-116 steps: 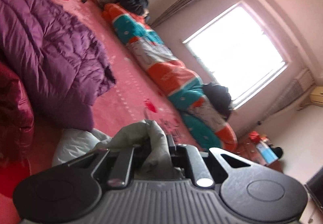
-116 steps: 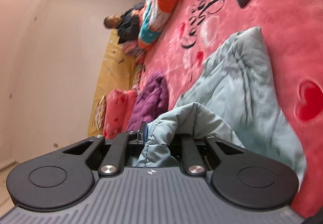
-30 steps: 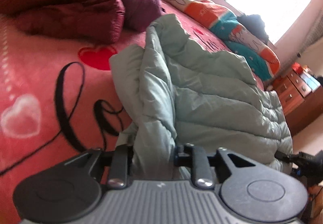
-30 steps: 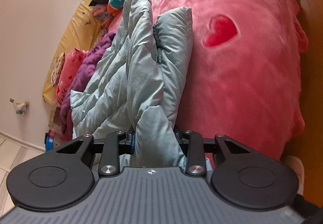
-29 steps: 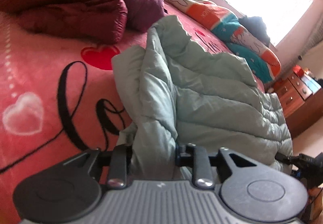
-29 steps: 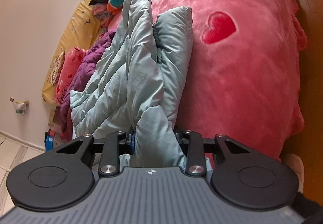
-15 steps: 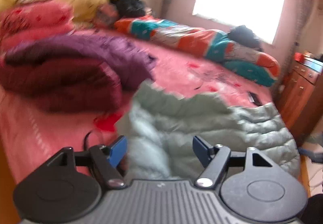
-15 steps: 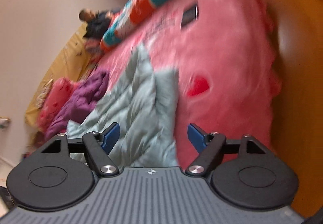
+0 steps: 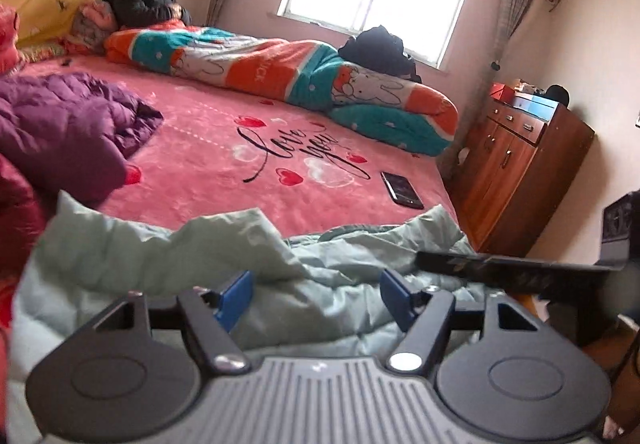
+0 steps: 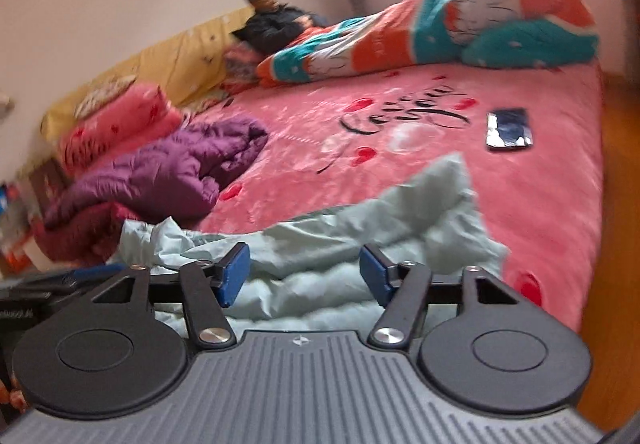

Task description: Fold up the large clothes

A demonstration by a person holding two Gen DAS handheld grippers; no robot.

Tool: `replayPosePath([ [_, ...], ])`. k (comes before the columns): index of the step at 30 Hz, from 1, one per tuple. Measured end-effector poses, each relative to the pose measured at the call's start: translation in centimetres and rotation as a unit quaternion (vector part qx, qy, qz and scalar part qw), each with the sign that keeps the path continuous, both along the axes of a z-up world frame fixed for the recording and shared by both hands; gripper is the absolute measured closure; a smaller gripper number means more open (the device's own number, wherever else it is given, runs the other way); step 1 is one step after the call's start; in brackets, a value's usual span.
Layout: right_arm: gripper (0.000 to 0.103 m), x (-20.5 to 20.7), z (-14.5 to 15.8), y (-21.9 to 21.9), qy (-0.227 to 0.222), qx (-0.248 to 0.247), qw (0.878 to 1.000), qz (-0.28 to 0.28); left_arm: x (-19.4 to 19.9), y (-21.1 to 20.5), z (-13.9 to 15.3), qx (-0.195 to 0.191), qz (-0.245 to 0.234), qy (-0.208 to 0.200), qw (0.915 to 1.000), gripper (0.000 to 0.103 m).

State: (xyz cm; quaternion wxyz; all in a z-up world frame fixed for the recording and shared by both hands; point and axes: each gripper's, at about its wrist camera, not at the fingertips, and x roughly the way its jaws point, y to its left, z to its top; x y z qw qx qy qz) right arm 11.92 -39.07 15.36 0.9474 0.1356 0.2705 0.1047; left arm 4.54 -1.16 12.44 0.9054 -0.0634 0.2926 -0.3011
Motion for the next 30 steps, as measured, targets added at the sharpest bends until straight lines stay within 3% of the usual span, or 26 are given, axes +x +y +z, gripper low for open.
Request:
replayPosePath([
  [3, 0.058, 2.5, -1.4, 1.5, 0.039, -0.019, 0.999, 0.018, 1.2, -0.3, -1.0, 0.006, 0.001, 0.009, 0.9999, 0.034],
  [12, 0.061, 6.6, -3.4, 2.5, 0.061, -0.069, 0.996, -0.015, 5.3, 0.6, -3.7, 0.038, 0.039, 0.020, 0.9983, 0.033],
  [19, 0.064, 7.8, -5.2, 0.6, 0.067, -0.065, 0.994, -0.061, 7.4, 2.1, -5.1, 0.066, 0.089, 0.002, 0.9938, 0.030],
  [25, 0.064, 8.7, -6.9, -0.1, 0.066, -0.074, 0.992, -0.077, 8.5, 5.7, -7.1, 0.059, 0.154, 0.001, 0.9863, 0.030],
  [30, 0.064, 9.2, -7.7, -0.2, 0.070, -0.065, 0.993, -0.073, 9.3, 8.0, -9.0, 0.027, 0.186, 0.026, 0.9819, 0.030],
])
